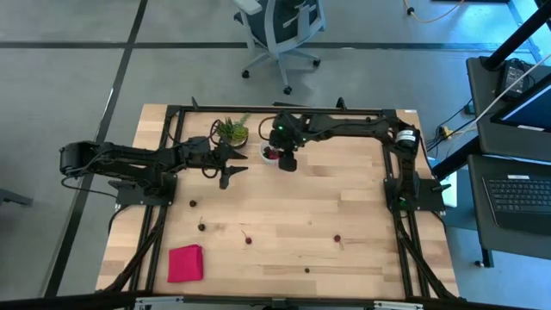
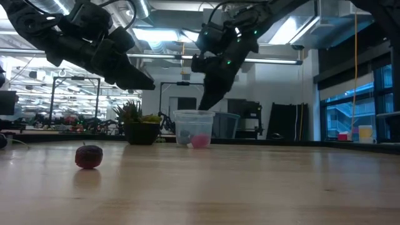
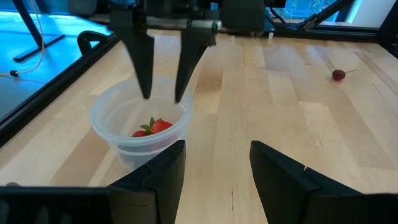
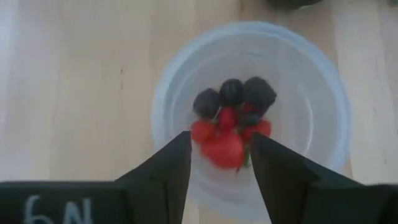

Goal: Pick and placing Produce into tupperware
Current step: Put the red cherry into the transparent container

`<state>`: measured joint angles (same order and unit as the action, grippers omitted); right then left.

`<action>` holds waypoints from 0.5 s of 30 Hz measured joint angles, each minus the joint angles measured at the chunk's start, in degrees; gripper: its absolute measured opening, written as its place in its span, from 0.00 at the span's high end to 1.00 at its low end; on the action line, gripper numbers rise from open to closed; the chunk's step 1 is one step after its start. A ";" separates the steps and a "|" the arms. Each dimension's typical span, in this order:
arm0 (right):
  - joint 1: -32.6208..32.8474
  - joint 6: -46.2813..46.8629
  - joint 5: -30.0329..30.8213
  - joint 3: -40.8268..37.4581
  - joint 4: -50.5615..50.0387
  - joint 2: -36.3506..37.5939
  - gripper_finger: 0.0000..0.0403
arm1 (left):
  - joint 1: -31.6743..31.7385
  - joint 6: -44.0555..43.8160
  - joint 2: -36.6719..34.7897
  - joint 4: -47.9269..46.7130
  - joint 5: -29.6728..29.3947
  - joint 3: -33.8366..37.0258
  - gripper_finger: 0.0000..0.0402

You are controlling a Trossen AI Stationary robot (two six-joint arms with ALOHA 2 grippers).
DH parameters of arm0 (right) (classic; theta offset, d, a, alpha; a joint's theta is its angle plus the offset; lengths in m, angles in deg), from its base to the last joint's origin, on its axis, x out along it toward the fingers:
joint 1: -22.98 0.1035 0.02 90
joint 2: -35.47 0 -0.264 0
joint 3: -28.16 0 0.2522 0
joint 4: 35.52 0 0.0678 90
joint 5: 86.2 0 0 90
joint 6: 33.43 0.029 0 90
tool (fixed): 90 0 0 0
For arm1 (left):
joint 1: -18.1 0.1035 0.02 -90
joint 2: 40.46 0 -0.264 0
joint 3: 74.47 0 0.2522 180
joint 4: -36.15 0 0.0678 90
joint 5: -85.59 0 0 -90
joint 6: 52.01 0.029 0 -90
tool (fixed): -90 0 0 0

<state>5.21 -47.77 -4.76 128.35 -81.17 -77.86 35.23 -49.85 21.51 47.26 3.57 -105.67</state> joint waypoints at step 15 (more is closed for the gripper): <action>11.57 12.70 0.03 -6.87 -25.63 15.36 0.58 | -0.01 0.02 0.00 0.05 -0.01 0.00 0.57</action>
<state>16.77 -35.07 -4.73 121.48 -106.80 -62.51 35.22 -49.83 21.51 47.31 3.56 -105.67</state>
